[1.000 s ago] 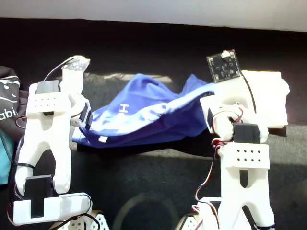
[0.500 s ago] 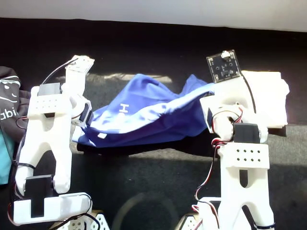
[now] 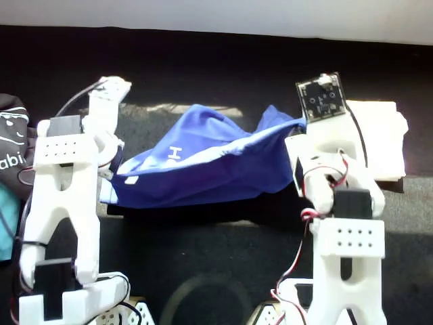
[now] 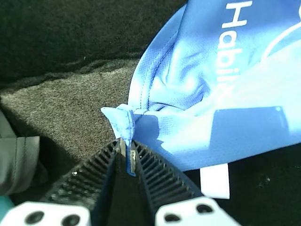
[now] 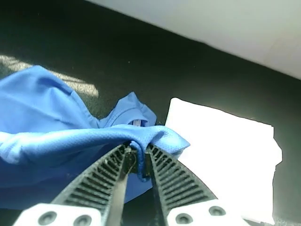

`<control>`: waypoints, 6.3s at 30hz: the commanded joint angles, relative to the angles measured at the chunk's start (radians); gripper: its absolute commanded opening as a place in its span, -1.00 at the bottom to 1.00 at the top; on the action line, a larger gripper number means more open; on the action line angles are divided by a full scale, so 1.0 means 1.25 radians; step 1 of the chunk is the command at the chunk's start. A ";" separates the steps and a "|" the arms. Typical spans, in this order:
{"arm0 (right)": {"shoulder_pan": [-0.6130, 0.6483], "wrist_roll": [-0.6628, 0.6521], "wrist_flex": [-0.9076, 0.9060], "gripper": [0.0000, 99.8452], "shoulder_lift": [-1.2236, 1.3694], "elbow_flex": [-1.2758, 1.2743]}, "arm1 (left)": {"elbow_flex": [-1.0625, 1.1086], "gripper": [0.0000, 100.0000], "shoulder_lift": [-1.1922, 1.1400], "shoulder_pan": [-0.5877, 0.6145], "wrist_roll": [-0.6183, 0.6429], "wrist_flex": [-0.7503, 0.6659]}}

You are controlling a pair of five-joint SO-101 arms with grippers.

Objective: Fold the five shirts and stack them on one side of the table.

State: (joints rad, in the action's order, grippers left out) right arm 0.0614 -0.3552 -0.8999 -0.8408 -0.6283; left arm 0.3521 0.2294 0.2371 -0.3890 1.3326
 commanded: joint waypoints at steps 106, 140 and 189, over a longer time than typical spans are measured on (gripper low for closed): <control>0.001 0.064 0.321 -0.99 0.269 0.433 | -0.531 -0.98 0.050 0.080 0.147 -0.083; 0.002 0.068 0.209 -0.99 0.818 0.457 | -0.616 -0.98 -0.539 0.041 0.150 -0.045; -0.136 -0.150 -0.125 -0.99 -0.255 -0.406 | -0.106 -0.98 -0.309 0.041 0.088 0.141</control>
State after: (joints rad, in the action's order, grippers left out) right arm -0.0798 -0.5117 -1.0196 -1.1047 -1.1331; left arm 0.1465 -0.2217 0.3092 -0.2754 1.5689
